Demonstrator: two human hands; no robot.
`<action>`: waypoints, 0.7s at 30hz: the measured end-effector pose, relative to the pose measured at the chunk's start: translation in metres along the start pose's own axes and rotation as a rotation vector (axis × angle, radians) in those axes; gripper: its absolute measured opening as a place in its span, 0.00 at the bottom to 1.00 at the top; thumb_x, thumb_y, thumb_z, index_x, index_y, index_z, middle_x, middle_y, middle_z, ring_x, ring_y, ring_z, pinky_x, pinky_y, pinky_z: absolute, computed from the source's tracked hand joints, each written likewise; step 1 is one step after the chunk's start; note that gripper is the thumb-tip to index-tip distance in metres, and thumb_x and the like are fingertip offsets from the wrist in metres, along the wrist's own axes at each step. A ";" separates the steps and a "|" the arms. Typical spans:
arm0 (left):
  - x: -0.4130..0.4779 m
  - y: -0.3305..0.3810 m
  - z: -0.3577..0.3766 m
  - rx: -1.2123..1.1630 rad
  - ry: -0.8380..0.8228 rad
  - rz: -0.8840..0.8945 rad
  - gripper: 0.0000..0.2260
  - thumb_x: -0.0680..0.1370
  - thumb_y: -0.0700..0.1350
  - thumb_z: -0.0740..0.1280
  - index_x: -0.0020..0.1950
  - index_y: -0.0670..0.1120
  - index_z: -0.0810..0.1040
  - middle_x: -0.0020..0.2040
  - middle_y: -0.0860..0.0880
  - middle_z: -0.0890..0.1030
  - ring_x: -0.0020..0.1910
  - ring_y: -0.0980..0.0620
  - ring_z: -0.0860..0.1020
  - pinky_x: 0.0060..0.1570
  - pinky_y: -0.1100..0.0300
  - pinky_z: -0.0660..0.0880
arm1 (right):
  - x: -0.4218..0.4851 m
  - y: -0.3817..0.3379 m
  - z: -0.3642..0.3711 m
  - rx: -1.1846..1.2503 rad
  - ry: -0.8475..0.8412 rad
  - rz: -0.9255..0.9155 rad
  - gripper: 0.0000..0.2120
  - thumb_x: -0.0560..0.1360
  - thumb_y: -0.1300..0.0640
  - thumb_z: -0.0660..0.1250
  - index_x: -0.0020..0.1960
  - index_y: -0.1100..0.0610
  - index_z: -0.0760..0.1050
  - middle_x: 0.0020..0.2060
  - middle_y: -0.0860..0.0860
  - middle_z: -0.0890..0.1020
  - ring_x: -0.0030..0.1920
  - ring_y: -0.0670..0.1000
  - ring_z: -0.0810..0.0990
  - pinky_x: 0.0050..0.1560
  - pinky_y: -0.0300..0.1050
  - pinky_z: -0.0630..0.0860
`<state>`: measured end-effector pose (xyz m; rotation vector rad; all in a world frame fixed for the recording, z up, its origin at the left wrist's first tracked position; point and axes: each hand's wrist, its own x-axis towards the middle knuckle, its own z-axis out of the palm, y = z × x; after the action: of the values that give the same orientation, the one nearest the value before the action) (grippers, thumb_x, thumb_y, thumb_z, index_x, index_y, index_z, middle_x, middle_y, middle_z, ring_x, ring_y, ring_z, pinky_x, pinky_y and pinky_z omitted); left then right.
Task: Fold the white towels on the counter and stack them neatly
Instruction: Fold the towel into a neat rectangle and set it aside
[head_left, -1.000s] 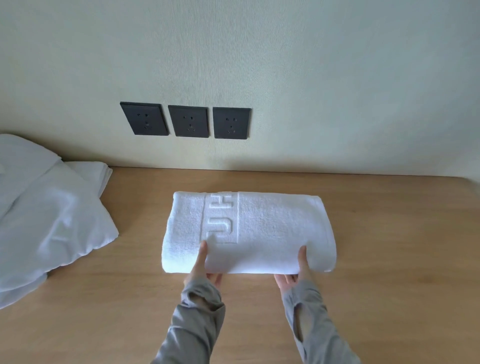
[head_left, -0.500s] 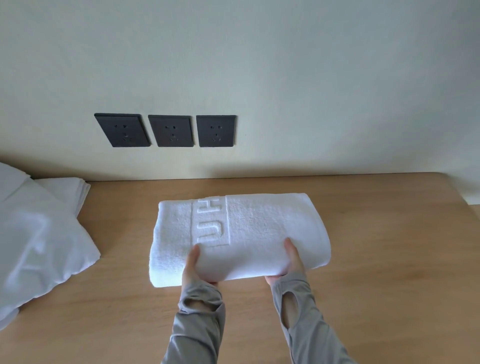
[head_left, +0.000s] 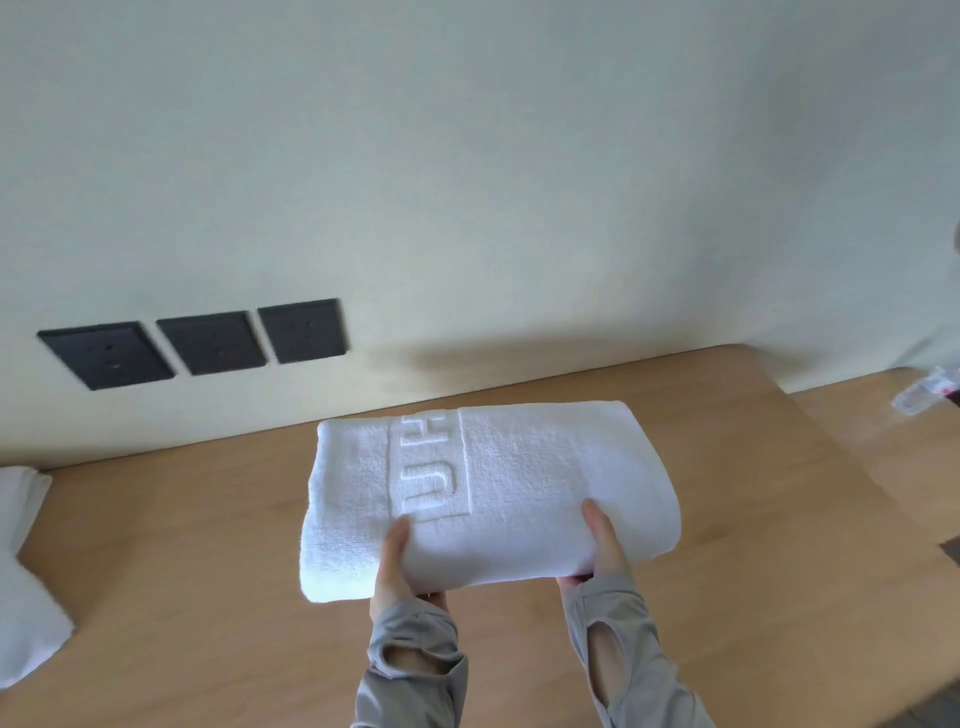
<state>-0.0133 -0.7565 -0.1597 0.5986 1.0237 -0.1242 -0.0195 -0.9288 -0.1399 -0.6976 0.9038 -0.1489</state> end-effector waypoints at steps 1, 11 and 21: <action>-0.007 -0.010 0.011 -0.001 -0.024 0.003 0.17 0.64 0.50 0.77 0.46 0.44 0.76 0.50 0.44 0.80 0.50 0.44 0.80 0.58 0.48 0.76 | 0.004 -0.012 -0.007 0.023 -0.013 -0.044 0.25 0.70 0.55 0.71 0.65 0.60 0.70 0.59 0.54 0.78 0.60 0.57 0.77 0.59 0.54 0.75; -0.052 -0.152 0.166 -0.004 -0.167 0.044 0.24 0.66 0.46 0.76 0.58 0.40 0.75 0.55 0.43 0.80 0.52 0.44 0.80 0.59 0.48 0.75 | 0.082 -0.185 -0.069 0.222 -0.067 -0.181 0.11 0.67 0.59 0.74 0.48 0.54 0.79 0.42 0.49 0.86 0.48 0.52 0.83 0.55 0.56 0.77; -0.029 -0.270 0.298 -0.124 -0.112 0.081 0.26 0.66 0.47 0.76 0.61 0.41 0.75 0.56 0.45 0.80 0.53 0.46 0.80 0.60 0.52 0.74 | 0.218 -0.318 -0.086 0.114 -0.137 -0.100 0.16 0.65 0.57 0.74 0.52 0.56 0.78 0.45 0.51 0.85 0.47 0.52 0.84 0.50 0.51 0.79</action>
<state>0.0995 -1.1429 -0.1345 0.5134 0.8906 -0.0222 0.1031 -1.3043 -0.1268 -0.6394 0.7241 -0.2362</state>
